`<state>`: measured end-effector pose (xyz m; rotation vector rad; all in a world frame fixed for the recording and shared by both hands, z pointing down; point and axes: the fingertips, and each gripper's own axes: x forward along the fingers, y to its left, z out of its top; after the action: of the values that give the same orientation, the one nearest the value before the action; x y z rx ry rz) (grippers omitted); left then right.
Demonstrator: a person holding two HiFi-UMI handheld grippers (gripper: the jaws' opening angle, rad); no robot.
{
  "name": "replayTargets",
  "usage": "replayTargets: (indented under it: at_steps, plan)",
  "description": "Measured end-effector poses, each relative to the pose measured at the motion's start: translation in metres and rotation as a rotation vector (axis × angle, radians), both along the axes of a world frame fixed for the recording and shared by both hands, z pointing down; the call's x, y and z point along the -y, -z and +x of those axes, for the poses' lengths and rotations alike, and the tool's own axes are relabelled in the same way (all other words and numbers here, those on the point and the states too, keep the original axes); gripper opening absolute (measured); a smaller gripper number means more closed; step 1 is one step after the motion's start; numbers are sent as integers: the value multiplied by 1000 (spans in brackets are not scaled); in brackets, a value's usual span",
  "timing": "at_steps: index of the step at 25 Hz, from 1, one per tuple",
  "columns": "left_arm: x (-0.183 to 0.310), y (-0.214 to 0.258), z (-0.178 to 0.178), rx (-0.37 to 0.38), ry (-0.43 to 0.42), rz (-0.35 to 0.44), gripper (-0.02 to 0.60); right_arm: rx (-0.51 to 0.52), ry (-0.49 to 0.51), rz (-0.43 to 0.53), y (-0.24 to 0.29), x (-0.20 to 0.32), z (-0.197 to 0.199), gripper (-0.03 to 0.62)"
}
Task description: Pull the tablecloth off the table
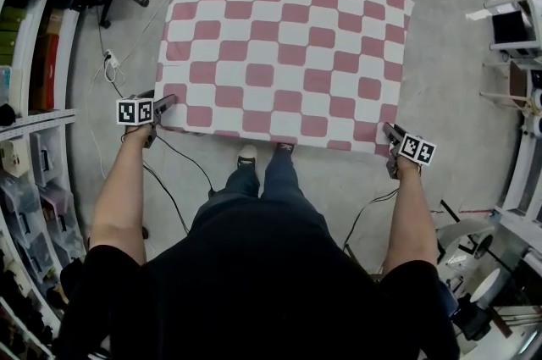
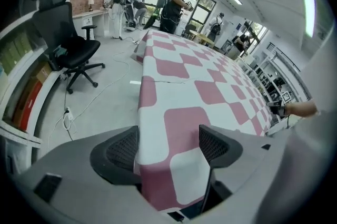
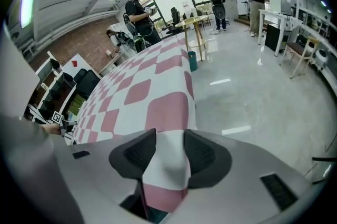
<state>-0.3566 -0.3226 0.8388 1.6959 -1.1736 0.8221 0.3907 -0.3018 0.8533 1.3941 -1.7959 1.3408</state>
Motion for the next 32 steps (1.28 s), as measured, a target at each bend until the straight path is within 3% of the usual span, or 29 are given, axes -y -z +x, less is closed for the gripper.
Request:
replayTargets:
  at_steps: [6, 13, 17, 19, 24, 29, 32]
  plan:
    - [-5, -5, -8, -28, 1, -26, 347, -46, 44, 23, 0, 3, -5, 176]
    - [-3, -3, -21, -70, 65, -36, 232, -73, 44, 25, 1, 2, 0, 133]
    - [-3, -1, -27, -56, 72, -33, 179, -116, 46, 17, 3, 1, 5, 106]
    - [-3, 1, -32, -52, 95, -24, 126, -156, 65, 24, 6, 1, 7, 37]
    - [-2, 8, -30, -10, 86, -8, 31, -170, 131, 19, 9, -1, 5, 29]
    - [-4, 24, -34, 59, 11, -6, 21, -167, 122, 30, 6, -2, -5, 29]
    - [-7, 28, -24, 40, 18, 8, 21, -167, 104, 50, 12, -4, 0, 29]
